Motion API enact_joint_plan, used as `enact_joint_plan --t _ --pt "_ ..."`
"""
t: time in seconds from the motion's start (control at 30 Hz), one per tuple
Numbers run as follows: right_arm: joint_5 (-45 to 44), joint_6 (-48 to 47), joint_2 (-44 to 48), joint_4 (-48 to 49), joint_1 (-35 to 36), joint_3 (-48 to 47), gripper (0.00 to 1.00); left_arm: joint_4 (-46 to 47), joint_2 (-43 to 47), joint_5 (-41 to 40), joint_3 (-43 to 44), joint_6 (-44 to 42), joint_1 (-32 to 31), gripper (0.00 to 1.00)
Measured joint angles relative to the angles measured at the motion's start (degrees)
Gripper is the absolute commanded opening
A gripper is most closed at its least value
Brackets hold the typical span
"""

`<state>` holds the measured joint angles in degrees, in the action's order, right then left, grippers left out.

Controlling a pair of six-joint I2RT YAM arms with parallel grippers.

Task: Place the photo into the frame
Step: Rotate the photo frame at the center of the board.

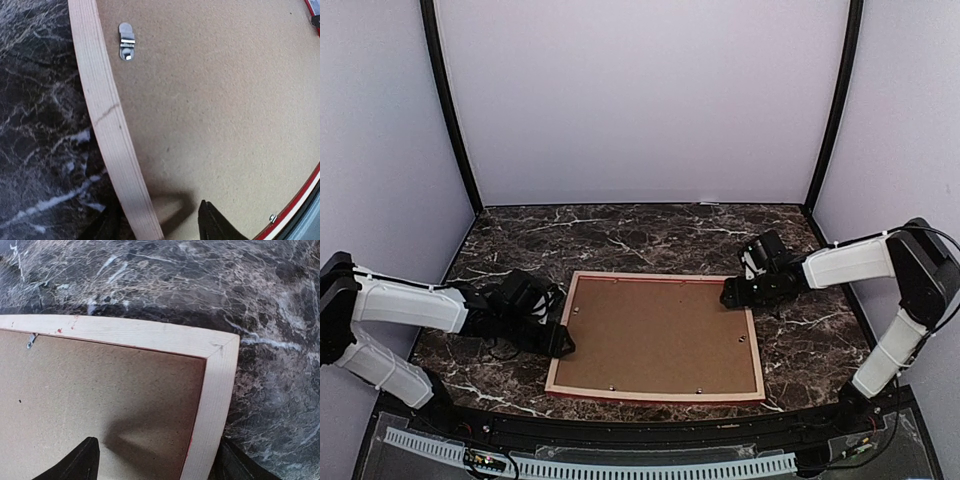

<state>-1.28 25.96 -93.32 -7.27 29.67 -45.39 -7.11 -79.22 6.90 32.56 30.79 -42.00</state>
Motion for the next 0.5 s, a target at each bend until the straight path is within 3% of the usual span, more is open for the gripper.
enact_joint_plan --t 0.17,0.33,0.5 --pt "0.17 -2.01 0.11 -1.20 0.00 -0.37 0.82 -2.08 5.84 -1.18 -2.91 1.55 -0.61 0.82" --pt "0.20 -2.16 2.91 -3.02 0.00 0.90 0.78 -3.76 6.45 -4.31 -1.33 1.11 -0.61 0.87" --pt "0.48 -2.29 5.51 -3.58 0.00 2.93 0.66 -5.57 1.64 -8.04 5.09 -1.20 -0.59 0.89"
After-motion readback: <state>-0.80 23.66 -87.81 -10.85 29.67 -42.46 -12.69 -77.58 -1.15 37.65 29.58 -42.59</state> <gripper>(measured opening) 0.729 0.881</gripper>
